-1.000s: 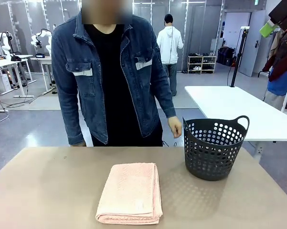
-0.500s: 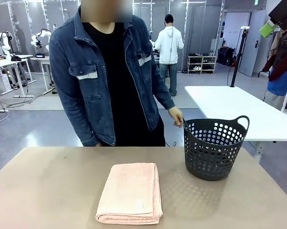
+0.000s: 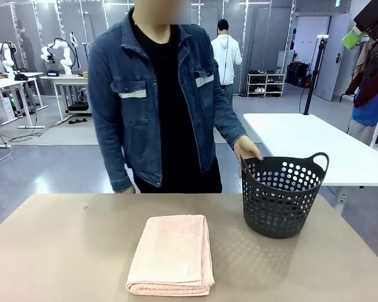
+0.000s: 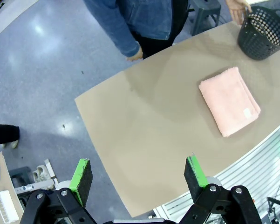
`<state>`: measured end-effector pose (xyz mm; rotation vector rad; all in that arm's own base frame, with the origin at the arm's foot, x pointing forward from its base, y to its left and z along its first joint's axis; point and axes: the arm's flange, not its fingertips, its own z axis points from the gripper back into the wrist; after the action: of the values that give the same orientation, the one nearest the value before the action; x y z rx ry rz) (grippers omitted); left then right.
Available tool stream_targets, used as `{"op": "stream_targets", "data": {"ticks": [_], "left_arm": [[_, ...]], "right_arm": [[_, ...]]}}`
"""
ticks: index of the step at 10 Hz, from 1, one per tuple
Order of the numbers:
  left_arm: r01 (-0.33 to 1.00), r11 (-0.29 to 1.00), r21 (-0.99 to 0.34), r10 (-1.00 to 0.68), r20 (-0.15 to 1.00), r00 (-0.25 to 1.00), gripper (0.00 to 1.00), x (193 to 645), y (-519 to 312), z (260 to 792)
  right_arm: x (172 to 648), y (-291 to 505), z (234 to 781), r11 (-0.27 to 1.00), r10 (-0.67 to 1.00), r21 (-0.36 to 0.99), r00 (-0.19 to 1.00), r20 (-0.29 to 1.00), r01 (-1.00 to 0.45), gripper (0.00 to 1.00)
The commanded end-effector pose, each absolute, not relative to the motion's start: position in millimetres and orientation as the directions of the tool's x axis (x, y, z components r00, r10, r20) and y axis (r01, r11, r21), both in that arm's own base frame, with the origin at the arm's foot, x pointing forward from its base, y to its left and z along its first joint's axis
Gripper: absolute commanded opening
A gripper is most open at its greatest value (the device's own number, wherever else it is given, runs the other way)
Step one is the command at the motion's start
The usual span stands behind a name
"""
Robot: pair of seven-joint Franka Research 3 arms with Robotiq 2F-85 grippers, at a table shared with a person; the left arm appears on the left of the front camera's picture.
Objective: Fold the towel.
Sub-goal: Pick up the 100 cm Hotel Towel and place it on the left side of the table.
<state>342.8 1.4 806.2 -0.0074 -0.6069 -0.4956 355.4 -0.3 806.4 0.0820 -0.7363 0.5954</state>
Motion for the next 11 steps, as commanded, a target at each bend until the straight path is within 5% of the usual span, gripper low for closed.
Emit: {"op": "stream_targets", "data": {"ticks": [1, 8, 11], "left_arm": [[0.452, 0.883, 0.123, -0.442, 0.542, 0.715, 1.0, 341.2, 1.4, 807.0], [0.449, 0.883, 0.136, -0.444, 0.548, 0.708, 1.0, 342.8, 1.4, 806.2], [0.468, 0.882, -0.057, -0.384, 0.489, 0.783, 1.0, 363.1, -27.3, 723.1]], "right_arm": [[355.1, -0.8, 806.7, 0.834, 0.48, -0.133, 0.586, 0.652, -0.535, 1.0], [355.1, -0.8, 806.7, 0.834, 0.48, -0.133, 0.586, 0.652, -0.535, 1.0], [355.1, -0.8, 806.7, 0.834, 0.48, -0.133, 0.586, 0.652, -0.535, 1.0]]}}
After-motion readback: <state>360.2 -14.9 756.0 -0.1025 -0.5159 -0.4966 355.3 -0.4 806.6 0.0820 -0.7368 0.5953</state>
